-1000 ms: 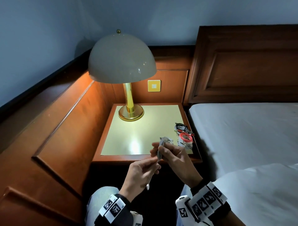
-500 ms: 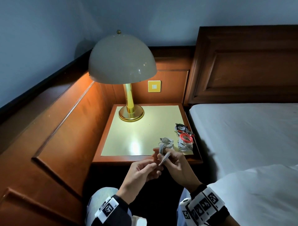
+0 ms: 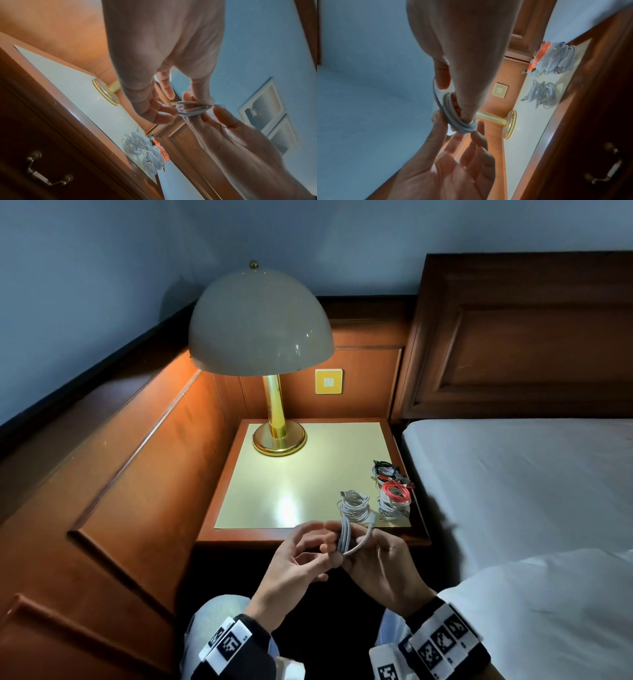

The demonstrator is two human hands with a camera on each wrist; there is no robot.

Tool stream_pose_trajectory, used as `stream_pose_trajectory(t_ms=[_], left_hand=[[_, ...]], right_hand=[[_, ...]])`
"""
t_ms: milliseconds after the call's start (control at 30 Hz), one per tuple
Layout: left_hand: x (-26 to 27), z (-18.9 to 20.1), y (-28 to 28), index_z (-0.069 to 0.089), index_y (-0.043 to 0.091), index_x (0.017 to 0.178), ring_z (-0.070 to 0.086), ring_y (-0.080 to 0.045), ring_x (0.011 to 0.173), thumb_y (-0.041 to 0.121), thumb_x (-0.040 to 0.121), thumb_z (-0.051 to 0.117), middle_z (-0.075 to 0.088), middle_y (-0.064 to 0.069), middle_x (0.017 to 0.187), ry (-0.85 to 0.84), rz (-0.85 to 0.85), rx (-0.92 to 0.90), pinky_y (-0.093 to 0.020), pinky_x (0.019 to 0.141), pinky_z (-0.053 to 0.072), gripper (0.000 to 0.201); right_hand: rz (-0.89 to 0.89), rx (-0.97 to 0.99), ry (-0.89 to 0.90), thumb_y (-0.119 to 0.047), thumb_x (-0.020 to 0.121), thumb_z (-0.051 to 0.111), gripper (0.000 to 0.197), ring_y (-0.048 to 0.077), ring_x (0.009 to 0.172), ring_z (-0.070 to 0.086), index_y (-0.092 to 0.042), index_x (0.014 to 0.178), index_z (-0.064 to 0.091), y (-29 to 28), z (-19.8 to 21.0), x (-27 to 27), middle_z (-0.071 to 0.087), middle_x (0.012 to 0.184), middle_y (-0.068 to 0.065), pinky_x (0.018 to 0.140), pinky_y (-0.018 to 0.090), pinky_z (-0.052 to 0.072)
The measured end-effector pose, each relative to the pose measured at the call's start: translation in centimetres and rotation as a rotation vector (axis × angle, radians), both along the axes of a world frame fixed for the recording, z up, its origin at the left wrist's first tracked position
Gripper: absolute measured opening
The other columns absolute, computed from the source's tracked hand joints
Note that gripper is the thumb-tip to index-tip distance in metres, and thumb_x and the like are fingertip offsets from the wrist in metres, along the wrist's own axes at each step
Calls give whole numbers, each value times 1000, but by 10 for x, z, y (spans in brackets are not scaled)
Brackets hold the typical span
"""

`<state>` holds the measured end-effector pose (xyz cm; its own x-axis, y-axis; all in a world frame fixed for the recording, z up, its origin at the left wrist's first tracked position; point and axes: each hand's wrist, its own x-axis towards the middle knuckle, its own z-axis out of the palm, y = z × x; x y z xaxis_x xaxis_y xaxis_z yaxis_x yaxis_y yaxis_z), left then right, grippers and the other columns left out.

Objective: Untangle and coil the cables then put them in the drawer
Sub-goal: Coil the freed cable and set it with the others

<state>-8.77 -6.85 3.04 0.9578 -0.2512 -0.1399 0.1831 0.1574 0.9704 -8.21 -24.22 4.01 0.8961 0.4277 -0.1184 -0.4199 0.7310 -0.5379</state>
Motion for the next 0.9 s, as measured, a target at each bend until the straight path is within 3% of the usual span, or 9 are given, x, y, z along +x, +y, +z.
stream_pose_trajectory(t_ms=[100,233,333,433,500,600,767,900], left_hand=[[0,1,0,65,23,129,67,-13,91,28,72,86,74,-1,101,40,-38,-28,-30,74,52,61],[-2,5,1,68,22,125,65,-12,89,27,72,87,71,3,94,30,-61,6,-27,67,50,56],[-2,8,8,66,17,126,68,-20,96,15,77,81,72,-6,108,79,-119,-100,-29,68,53,51],[1,15,12,63,10,126,67,-28,96,23,85,74,70,-17,115,149,-147,-176,-31,70,56,45],[3,18,11,65,10,118,68,-28,92,28,93,71,70,-19,110,143,-114,-128,-32,71,55,32],[6,17,10,66,8,107,66,-25,88,23,92,71,68,-26,106,65,-43,-35,-32,71,54,21],[5,21,11,74,13,115,70,-18,94,18,92,70,76,-13,109,-1,-121,64,-24,74,55,24],[6,17,9,77,9,112,69,-15,89,14,93,69,76,-16,108,2,-101,62,-20,73,55,21]], right_hand=[[55,111,49,-7,70,54,71,38,107,56,15,136,45,-5,5,-3,58,114,27,102,43,44],[30,26,54,-13,79,60,54,37,100,63,14,126,58,-3,7,-3,65,104,28,98,42,49],[51,37,57,-11,80,62,52,37,94,67,17,123,58,-3,13,-4,66,102,30,98,45,50],[47,38,112,-11,78,53,44,33,81,68,18,108,65,-7,15,-1,65,97,30,90,43,53],[43,26,142,-13,79,47,42,31,73,66,17,100,66,-7,16,1,66,88,28,87,43,53],[41,21,186,-15,81,36,45,32,62,63,19,90,65,-3,19,1,63,73,27,77,43,56],[5,-77,221,-16,82,39,41,26,51,56,16,80,65,-1,17,1,58,63,21,63,37,56],[-44,-101,213,-13,84,41,38,22,54,57,16,81,66,5,16,-2,57,69,21,62,37,56]])
